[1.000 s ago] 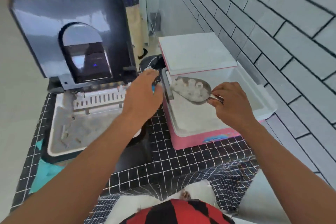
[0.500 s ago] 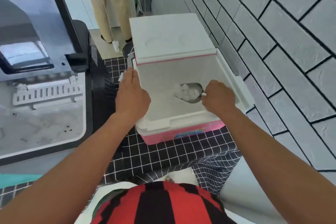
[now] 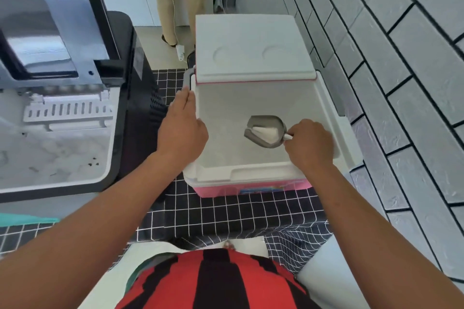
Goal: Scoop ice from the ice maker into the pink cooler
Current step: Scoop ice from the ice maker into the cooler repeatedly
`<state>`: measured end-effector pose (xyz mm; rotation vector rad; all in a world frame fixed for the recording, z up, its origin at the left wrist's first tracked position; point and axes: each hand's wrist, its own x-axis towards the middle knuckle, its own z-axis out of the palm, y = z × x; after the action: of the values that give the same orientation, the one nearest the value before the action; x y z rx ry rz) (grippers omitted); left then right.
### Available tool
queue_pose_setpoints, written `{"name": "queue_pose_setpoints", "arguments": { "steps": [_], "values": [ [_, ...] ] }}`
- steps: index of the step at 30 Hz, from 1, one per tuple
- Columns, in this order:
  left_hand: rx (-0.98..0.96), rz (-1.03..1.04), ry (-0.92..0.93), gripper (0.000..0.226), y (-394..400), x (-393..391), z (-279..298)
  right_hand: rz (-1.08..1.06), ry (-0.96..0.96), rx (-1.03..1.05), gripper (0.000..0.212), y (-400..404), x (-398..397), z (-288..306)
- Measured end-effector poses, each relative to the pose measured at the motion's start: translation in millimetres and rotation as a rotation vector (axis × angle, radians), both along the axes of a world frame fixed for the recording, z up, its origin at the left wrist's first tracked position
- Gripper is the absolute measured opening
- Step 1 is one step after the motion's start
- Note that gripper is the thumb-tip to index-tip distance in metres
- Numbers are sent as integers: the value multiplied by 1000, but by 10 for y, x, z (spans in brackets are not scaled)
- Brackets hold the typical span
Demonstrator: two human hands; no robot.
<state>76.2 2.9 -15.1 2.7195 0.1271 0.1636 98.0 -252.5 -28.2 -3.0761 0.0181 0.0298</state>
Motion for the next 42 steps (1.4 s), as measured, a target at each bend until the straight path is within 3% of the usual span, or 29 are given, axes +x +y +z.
{"name": "queue_pose_setpoints", "arguments": {
  "steps": [9, 13, 17, 21, 25, 30, 34, 37, 42],
  "values": [
    [14, -31, 13, 63, 42, 3, 19, 15, -119, 130, 10, -16, -13, -46],
    [-50, -133, -4, 44, 190, -18, 181, 3, -175, 210, 12, 32, -64, 70],
    [-72, -195, -136, 46, 577, -121, 471, 15, -252, 451, 13, 280, -130, 401],
    [-65, -108, -230, 45, 1143, -300, 677, 62, -253, 593, 23, 732, -146, 896],
    [-78, 14, -253, 42, 1838, -587, 680, 183, -217, 605, 26, 1353, -230, 1319],
    [-30, 146, -172, 43, 2659, -1010, 567, 376, -146, 351, 28, 2247, -345, 1657],
    [-109, 173, -46, 59, 2975, -1158, 441, 554, -151, -203, 16, 2927, -496, 1751],
    [-125, 132, -60, 60, 3028, -1145, 388, 631, -158, -566, 16, 3357, -638, 1743],
    [-189, 141, -109, 58, 3051, -1155, 328, 738, -42, -749, 30, 3785, -802, 1494]
  ]
}}
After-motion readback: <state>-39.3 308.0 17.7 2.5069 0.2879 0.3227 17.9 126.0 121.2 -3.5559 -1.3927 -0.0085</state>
